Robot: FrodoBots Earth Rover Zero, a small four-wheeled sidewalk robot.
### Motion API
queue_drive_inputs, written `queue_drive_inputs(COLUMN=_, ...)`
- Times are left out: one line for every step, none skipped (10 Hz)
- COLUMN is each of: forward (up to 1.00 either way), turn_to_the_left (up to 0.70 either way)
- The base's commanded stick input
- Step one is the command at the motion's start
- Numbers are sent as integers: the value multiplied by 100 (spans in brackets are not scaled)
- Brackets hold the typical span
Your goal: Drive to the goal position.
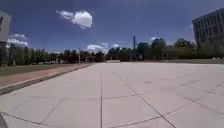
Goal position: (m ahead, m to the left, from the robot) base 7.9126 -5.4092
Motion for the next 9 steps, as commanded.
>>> queue_drive_inputs(forward=50, turn_to_the_left=0)
queue_drive_inputs(forward=50, turn_to_the_left=0)
queue_drive_inputs(forward=50, turn_to_the_left=0)
queue_drive_inputs(forward=50, turn_to_the_left=0)
queue_drive_inputs(forward=50, turn_to_the_left=0)
queue_drive_inputs(forward=50, turn_to_the_left=0)
queue_drive_inputs(forward=50, turn_to_the_left=0)
queue_drive_inputs(forward=50, turn_to_the_left=0)
queue_drive_inputs(forward=50, turn_to_the_left=0)
